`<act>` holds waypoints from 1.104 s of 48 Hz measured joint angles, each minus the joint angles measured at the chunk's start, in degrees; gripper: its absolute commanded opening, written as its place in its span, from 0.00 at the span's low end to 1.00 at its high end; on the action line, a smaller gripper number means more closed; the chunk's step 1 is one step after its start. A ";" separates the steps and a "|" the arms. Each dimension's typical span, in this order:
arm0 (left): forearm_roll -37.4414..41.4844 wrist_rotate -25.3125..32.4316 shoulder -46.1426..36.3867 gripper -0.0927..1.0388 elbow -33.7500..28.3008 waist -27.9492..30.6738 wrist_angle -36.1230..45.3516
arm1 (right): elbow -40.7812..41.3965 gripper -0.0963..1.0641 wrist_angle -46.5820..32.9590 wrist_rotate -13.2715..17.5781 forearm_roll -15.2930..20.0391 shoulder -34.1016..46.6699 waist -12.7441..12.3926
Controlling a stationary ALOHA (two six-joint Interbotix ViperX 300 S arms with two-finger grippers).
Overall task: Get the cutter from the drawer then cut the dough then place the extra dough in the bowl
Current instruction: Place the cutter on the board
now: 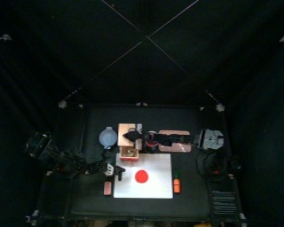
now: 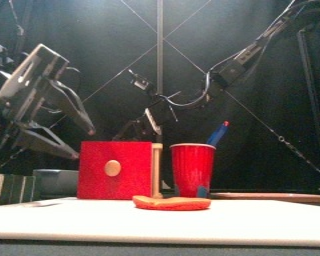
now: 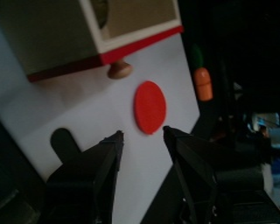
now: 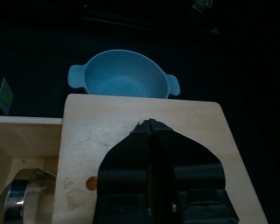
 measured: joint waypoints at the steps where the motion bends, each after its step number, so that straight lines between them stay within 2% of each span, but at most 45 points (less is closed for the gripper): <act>1: 0.88 0.00 -0.79 0.79 0.26 0.00 0.09 | 0.09 0.05 0.35 0.00 0.00 -0.26 0.09; 8: 7.12 0.53 -6.42 0.79 1.76 0.09 -0.35 | 0.18 0.05 2.72 0.26 0.09 -3.16 2.46; 14: 12.74 1.05 -10.11 0.79 3.96 1.76 -3.52 | 0.35 0.05 5.01 0.26 0.88 -6.77 5.45; 23: 18.46 2.29 -13.89 0.78 7.56 5.45 -9.67 | 1.32 0.06 11.43 0.35 4.75 -10.20 8.79; 30: 23.82 6.68 -15.73 0.74 9.93 8.17 -13.01 | 2.29 0.08 17.58 0.35 9.23 -10.63 10.28; 36: 29.18 13.18 -16.88 0.69 10.63 9.32 -14.77 | 2.29 0.18 23.20 0.53 12.30 -10.63 10.55; 44: 36.12 22.32 -18.72 0.67 10.55 9.58 -15.29 | 2.20 0.40 27.77 0.35 14.06 -10.63 10.55; 49: 37.97 24.35 -19.51 0.67 10.46 9.49 -15.29 | 1.93 0.55 28.13 0.35 14.50 -10.63 10.55; 53: 38.76 24.61 -19.78 0.67 10.46 9.76 -15.38 | 1.58 0.62 28.30 0.44 14.59 -10.55 10.55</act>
